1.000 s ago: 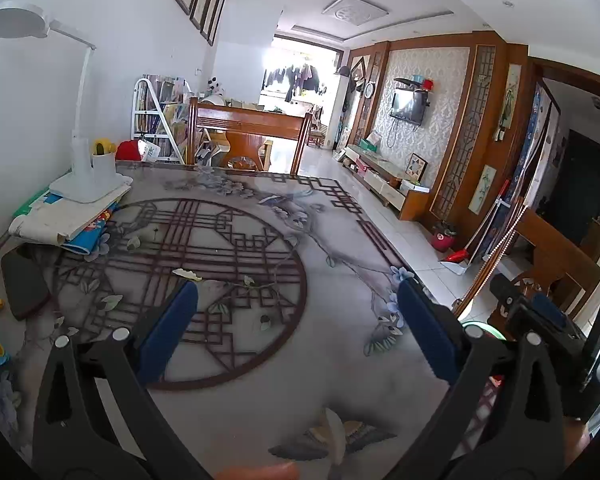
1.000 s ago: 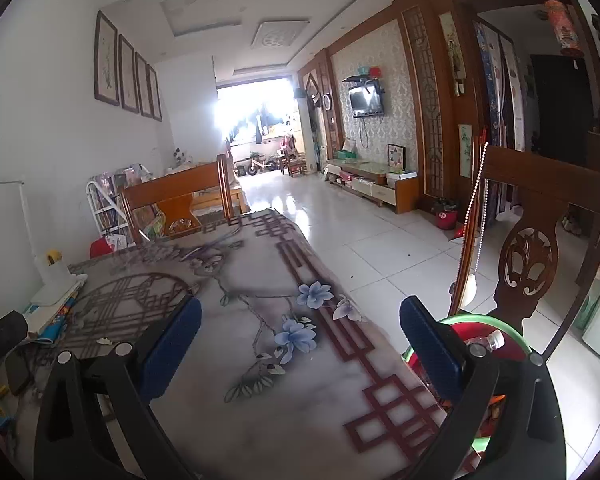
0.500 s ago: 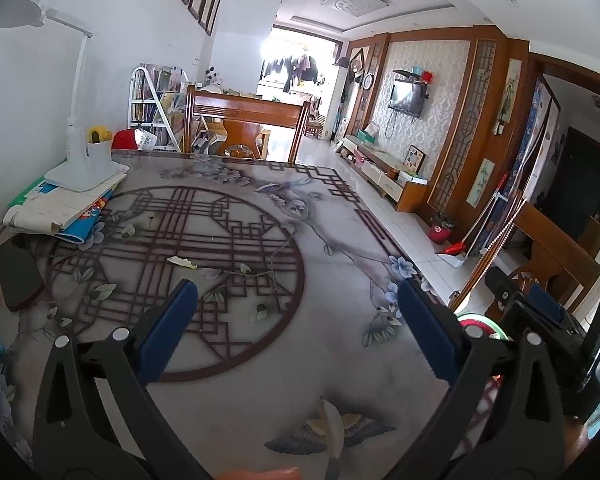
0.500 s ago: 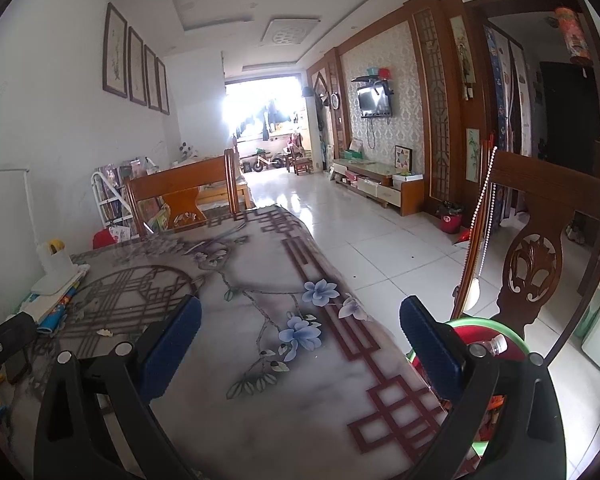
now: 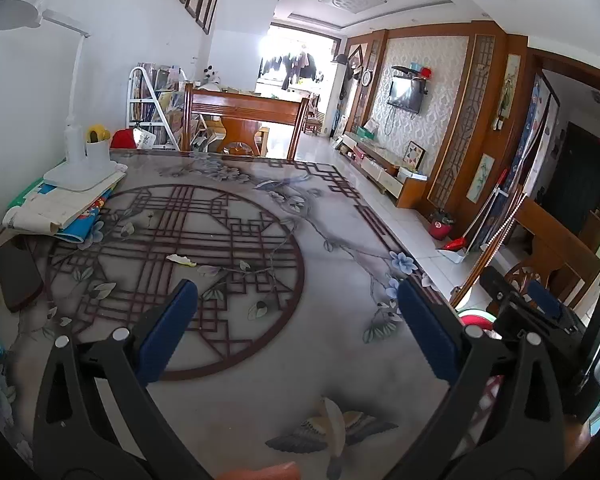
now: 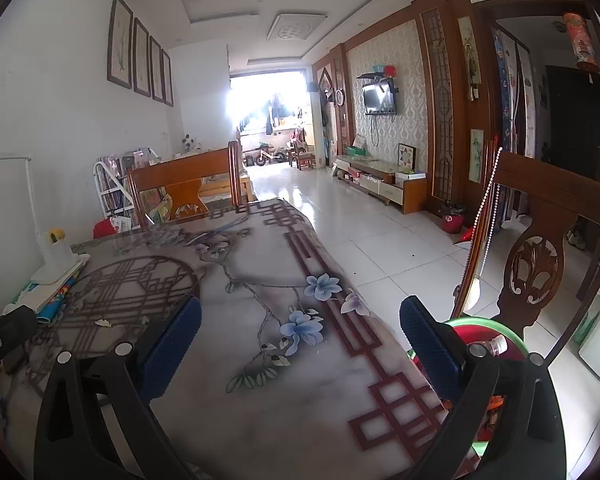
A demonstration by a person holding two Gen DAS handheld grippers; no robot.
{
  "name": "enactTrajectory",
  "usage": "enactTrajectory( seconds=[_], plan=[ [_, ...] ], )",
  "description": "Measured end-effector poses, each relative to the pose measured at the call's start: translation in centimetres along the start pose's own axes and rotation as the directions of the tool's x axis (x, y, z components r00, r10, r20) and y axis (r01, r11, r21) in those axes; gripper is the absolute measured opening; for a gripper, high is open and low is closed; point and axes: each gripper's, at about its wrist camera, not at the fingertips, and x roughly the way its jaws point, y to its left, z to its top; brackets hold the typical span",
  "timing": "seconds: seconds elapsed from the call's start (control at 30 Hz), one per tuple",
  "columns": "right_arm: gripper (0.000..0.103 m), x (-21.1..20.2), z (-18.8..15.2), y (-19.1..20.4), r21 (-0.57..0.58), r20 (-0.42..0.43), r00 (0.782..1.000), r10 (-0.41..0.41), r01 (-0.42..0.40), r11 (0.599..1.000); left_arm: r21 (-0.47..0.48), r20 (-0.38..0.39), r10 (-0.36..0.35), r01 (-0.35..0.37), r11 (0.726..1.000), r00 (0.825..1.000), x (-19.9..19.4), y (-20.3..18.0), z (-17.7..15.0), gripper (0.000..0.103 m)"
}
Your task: Collect trash
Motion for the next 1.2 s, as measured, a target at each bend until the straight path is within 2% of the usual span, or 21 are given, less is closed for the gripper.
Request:
enactTrajectory(
  seconds=[0.87,1.1,1.2],
  plan=[
    [0.096,0.1,-0.7,0.2,-0.006,-0.014,1.0,0.006,-0.006,1.0,0.007,-0.018,-0.008,0.008,1.0,1.0,0.4,0.3,-0.4,0.098],
    [0.096,0.4,-1.0,0.3,-0.014,-0.03,0.999,0.014,-0.015,1.0,-0.001,-0.04,-0.035,0.035,0.999,0.999,0.5,0.5,-0.8,0.098],
    [0.096,0.8,-0.9,0.4,-0.018,-0.047,0.999,0.021,-0.022,1.0,0.009,-0.033,-0.024,0.024,1.0,0.999,0.5,0.2,-0.7,0.098]
  ],
)
